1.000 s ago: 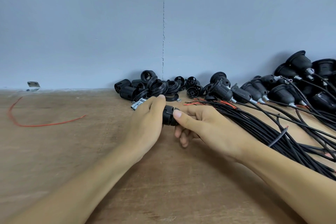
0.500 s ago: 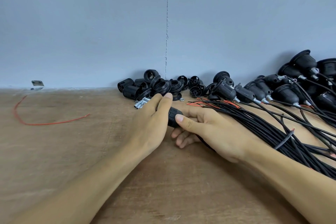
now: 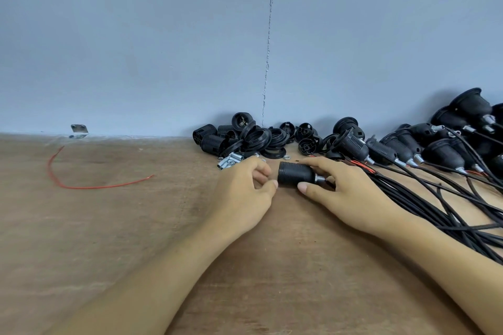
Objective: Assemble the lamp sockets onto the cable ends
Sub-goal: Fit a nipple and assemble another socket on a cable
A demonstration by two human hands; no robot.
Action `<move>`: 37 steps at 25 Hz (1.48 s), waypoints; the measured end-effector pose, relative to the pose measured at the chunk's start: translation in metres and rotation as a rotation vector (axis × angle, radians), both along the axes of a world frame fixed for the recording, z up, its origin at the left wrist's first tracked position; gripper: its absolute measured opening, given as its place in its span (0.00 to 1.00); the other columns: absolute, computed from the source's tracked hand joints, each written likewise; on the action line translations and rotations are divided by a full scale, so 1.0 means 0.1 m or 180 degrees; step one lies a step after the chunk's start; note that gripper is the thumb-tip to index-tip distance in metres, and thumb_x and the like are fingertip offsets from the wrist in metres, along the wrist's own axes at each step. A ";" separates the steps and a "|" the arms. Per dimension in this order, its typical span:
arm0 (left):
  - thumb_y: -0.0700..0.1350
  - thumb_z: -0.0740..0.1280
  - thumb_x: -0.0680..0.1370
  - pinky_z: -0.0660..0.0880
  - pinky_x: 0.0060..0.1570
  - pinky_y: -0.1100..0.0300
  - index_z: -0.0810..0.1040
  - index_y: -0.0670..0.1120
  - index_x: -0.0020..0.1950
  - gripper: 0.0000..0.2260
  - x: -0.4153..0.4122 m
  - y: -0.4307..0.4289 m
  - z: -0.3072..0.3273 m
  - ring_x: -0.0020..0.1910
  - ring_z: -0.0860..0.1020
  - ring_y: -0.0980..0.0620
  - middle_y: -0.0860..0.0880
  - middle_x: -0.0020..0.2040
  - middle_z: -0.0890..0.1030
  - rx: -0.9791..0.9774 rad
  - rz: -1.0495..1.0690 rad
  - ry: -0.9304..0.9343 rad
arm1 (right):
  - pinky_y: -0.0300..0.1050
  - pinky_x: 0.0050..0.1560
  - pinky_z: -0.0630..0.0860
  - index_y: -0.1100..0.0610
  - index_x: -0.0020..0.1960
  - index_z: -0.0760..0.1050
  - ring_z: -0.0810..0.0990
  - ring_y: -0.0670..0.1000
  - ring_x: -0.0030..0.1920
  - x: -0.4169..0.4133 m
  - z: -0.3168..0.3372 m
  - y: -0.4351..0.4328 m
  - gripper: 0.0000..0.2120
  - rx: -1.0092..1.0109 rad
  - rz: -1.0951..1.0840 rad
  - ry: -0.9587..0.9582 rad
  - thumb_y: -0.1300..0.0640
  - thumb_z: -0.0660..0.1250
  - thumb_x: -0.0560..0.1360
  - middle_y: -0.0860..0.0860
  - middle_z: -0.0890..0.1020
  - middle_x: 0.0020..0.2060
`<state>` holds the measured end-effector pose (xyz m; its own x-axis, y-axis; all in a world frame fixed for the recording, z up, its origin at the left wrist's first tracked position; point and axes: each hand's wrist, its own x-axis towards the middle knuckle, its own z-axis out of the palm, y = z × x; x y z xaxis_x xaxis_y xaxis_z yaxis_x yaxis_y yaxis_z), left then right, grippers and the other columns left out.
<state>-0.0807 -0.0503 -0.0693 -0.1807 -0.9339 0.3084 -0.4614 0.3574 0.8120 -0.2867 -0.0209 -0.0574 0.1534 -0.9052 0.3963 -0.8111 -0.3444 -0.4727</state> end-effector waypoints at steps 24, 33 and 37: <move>0.45 0.78 0.74 0.66 0.32 0.74 0.84 0.51 0.41 0.04 0.18 -0.13 0.04 0.28 0.73 0.67 0.57 0.34 0.80 0.0188 -0.0365 -0.0110 | 0.49 0.56 0.75 0.45 0.66 0.76 0.77 0.52 0.54 0.64 0.27 -0.83 0.19 0.0045 -0.0653 0.0158 0.52 0.70 0.75 0.49 0.77 0.54; 0.47 0.73 0.78 0.69 0.36 0.69 0.83 0.53 0.51 0.02 0.15 -0.17 0.03 0.29 0.73 0.66 0.53 0.43 0.83 0.0350 -0.0083 0.0495 | 0.41 0.40 0.70 0.45 0.53 0.81 0.77 0.45 0.41 0.62 0.37 -0.88 0.08 0.0254 -0.0389 0.0100 0.53 0.71 0.74 0.42 0.79 0.36; 0.49 0.69 0.81 0.69 0.32 0.67 0.83 0.53 0.47 0.05 0.16 -0.18 0.04 0.26 0.73 0.64 0.54 0.38 0.83 0.0418 -0.0022 0.0596 | 0.27 0.30 0.67 0.46 0.44 0.79 0.74 0.40 0.30 0.56 0.43 -0.82 0.06 0.0406 -0.0288 -0.0688 0.57 0.73 0.73 0.44 0.78 0.30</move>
<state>-0.0644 -0.0687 -0.0657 -0.1381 -0.9672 0.2131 -0.2961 0.2457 0.9230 -0.2311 -0.1030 -0.0146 -0.0062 -0.9561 0.2929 -0.7114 -0.2016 -0.6733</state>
